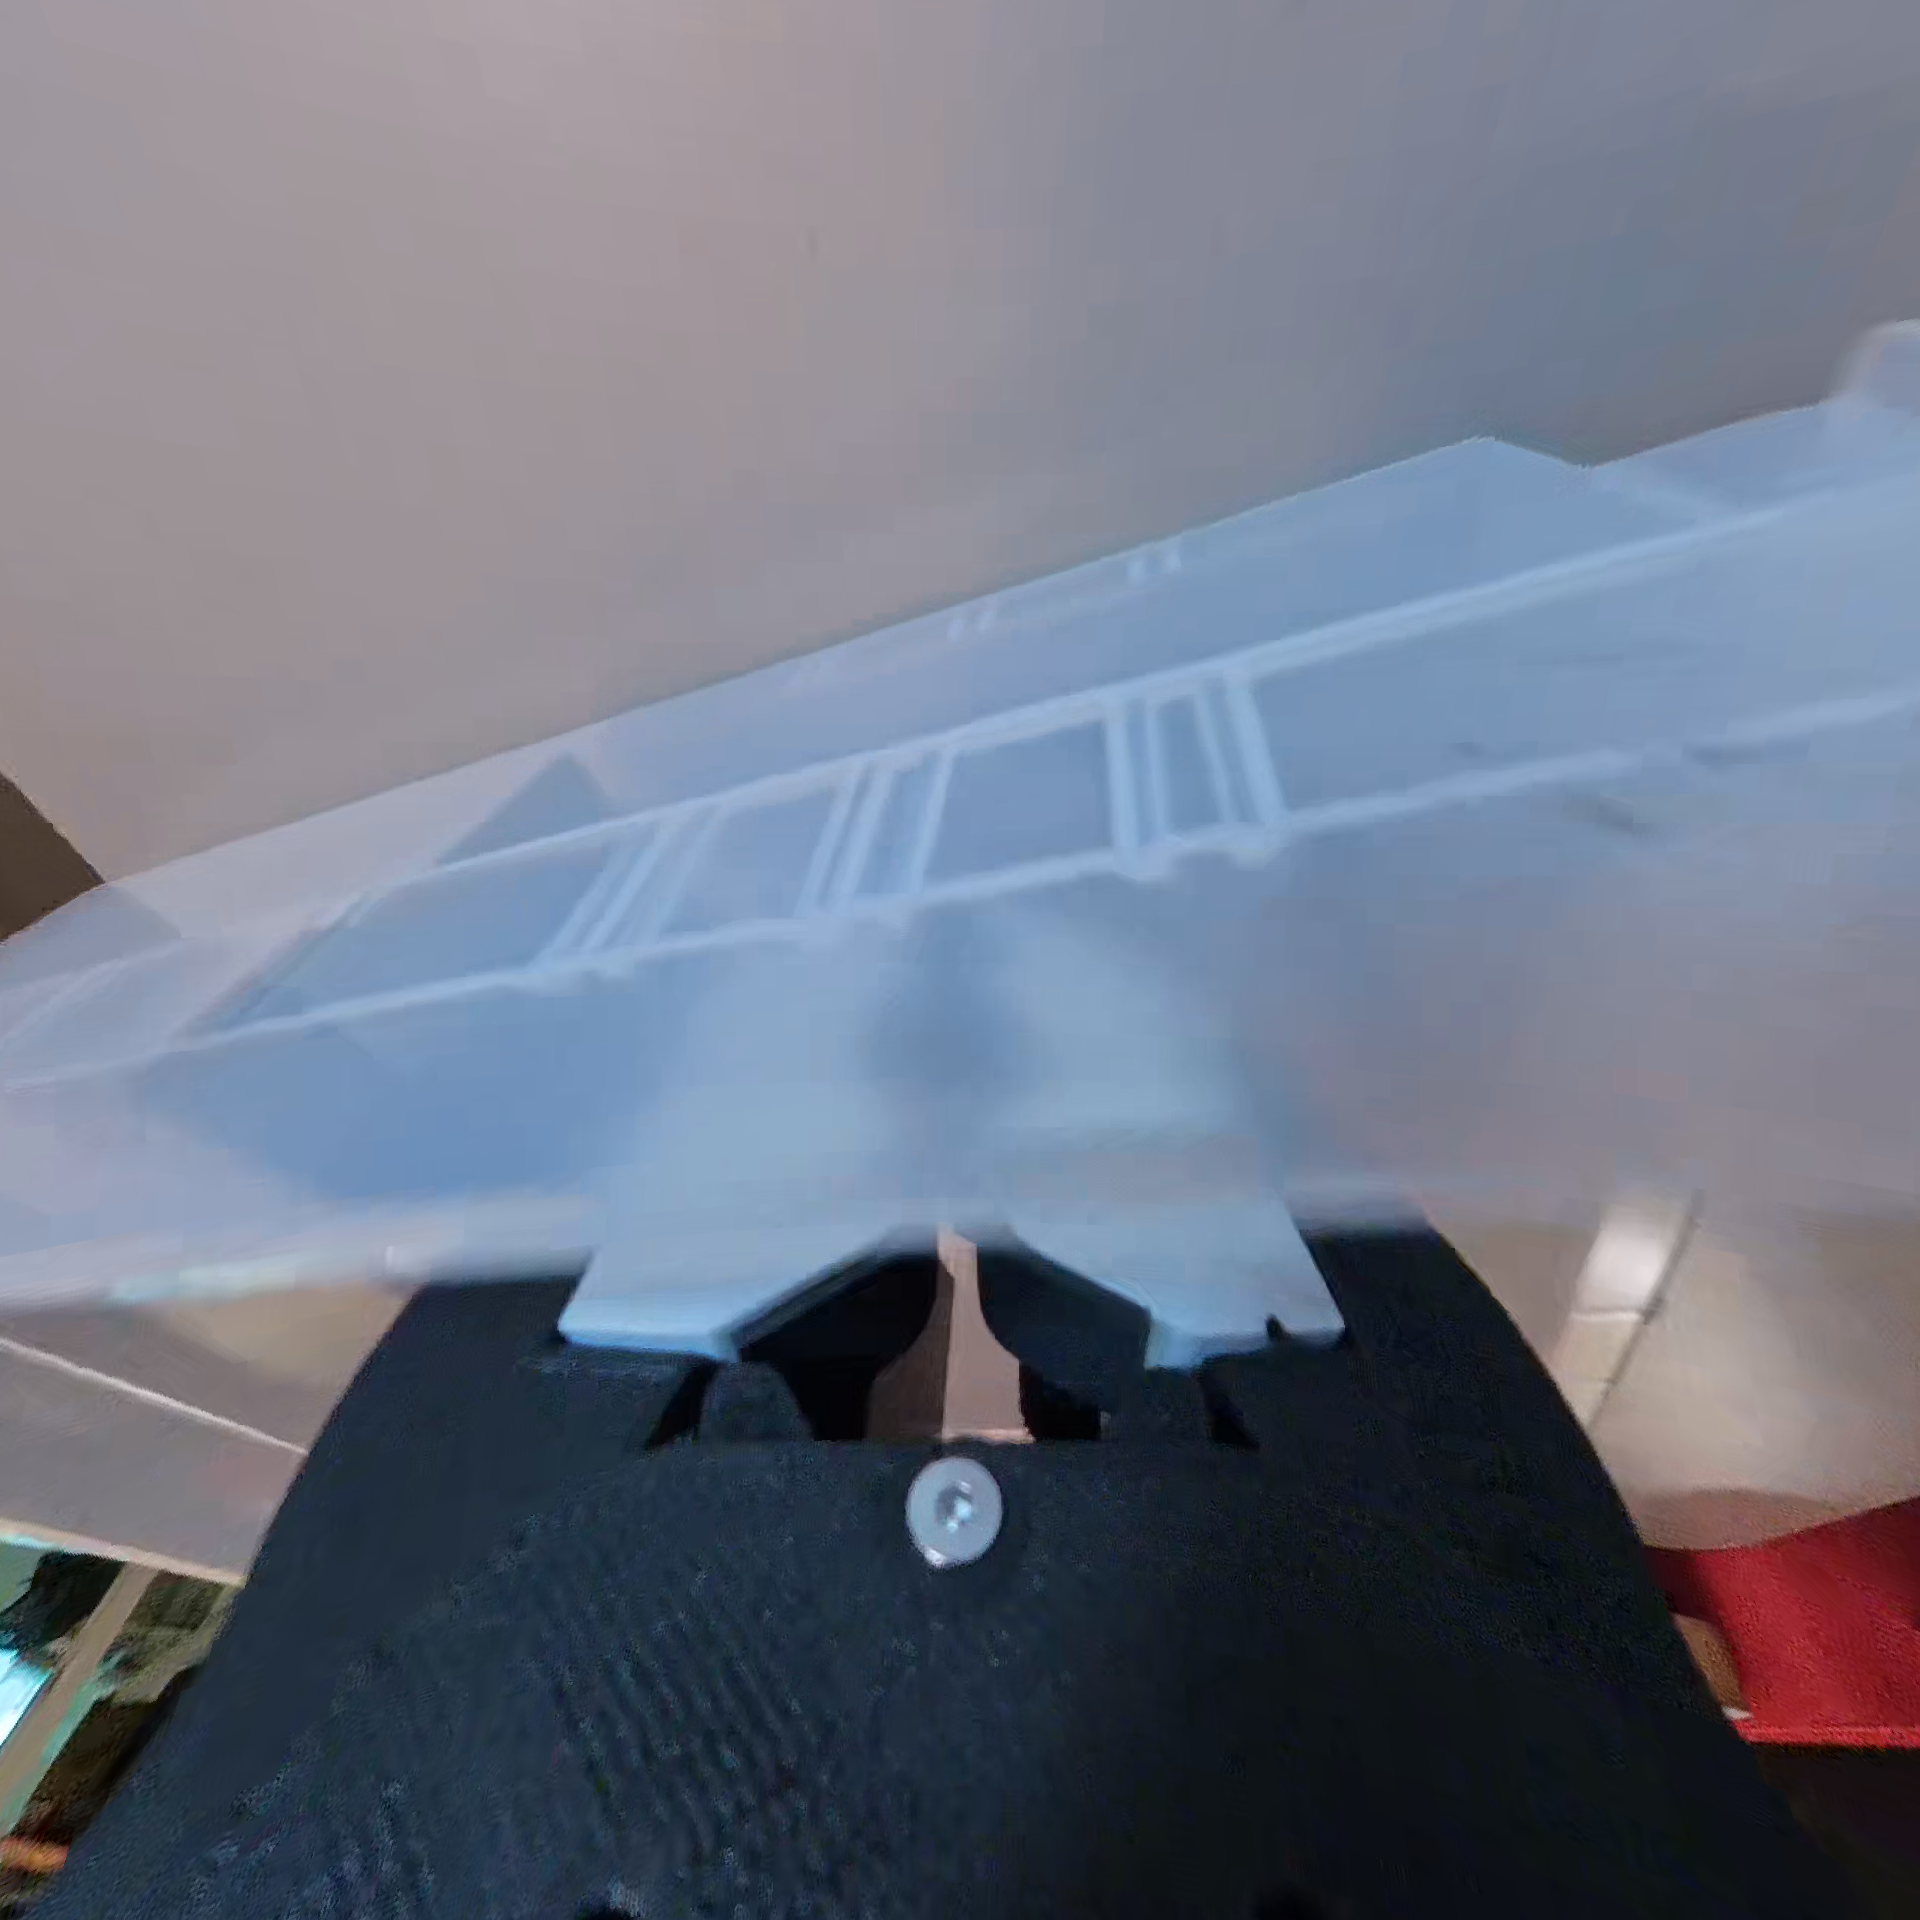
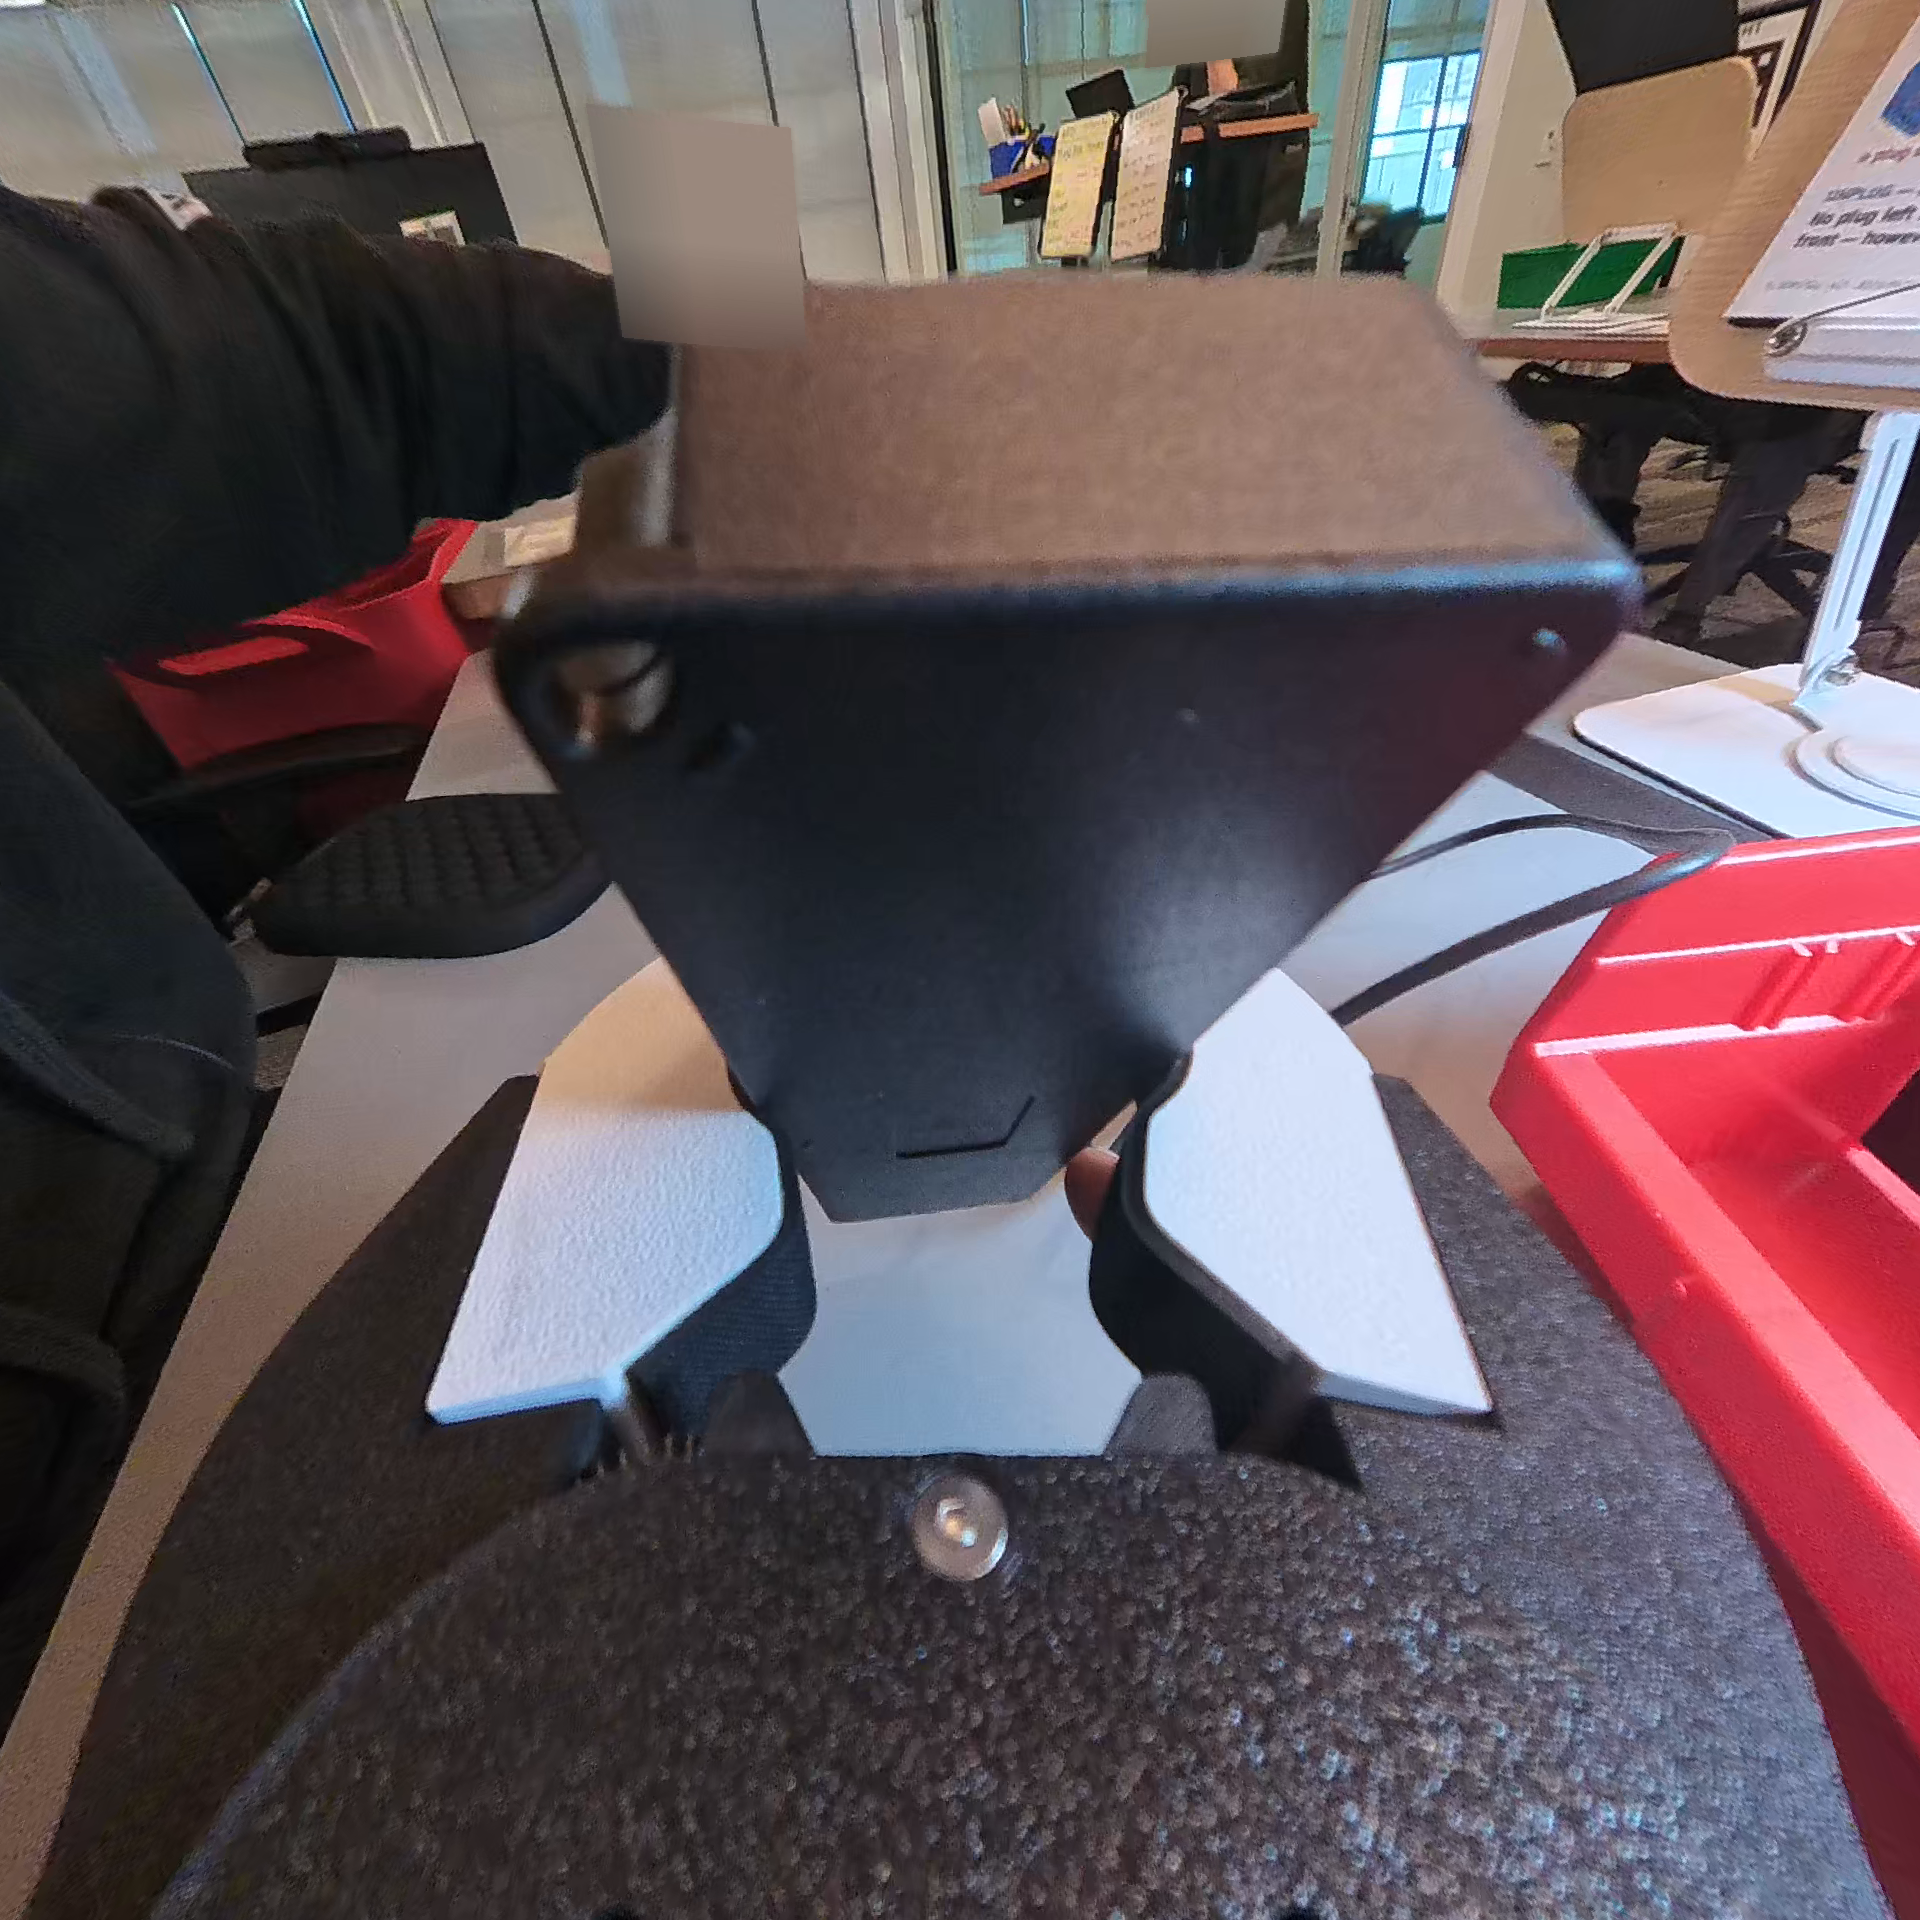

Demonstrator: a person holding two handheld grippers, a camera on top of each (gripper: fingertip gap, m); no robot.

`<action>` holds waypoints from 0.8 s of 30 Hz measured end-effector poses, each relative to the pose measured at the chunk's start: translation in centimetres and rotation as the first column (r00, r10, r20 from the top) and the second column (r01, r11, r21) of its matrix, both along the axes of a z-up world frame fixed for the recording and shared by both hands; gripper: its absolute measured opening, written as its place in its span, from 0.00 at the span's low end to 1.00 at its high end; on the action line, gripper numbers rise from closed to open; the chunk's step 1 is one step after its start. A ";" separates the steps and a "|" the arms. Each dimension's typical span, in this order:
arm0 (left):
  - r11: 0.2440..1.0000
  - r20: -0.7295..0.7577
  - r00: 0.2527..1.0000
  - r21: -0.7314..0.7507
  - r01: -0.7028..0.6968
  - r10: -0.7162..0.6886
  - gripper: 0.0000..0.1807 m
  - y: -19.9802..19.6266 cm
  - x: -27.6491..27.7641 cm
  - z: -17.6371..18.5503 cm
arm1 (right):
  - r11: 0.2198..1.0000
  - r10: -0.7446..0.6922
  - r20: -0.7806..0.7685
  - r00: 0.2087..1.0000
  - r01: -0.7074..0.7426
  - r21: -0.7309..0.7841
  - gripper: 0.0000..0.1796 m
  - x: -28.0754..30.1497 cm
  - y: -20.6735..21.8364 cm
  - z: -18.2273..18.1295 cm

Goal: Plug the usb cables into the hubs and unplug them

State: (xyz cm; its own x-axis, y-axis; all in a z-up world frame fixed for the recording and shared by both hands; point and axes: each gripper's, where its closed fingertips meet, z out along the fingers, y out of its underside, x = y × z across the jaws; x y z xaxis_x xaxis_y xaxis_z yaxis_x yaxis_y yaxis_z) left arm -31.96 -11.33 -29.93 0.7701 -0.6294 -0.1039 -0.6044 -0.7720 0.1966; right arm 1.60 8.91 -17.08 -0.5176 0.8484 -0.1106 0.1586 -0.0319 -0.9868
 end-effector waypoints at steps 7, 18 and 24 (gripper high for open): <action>0.967 0.064 0.994 0.234 -0.101 0.089 0.00 -0.3 0.5 7.8 | 1.000 -0.019 -0.038 0.999 0.018 -0.013 0.37 0.2 0.5 1.1; 0.957 0.079 0.990 0.254 -0.137 0.120 0.10 -0.6 1.4 6.8 | 0.999 -0.042 -0.065 0.997 0.042 0.004 0.37 0.6 0.7 1.9; 0.988 0.116 0.988 0.105 -0.114 0.102 0.15 -0.2 1.3 0.8 | 0.999 -0.050 -0.050 0.997 0.050 -0.012 0.37 0.5 1.2 1.3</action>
State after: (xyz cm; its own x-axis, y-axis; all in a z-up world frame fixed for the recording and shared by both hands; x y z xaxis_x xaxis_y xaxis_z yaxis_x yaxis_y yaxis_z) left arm -30.69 -11.52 -29.13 0.8436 -0.5310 -0.0799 -0.5292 -0.8474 0.0432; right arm 2.06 10.09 -15.75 -0.4797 0.8723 -0.0952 0.1067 -0.0497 -0.9930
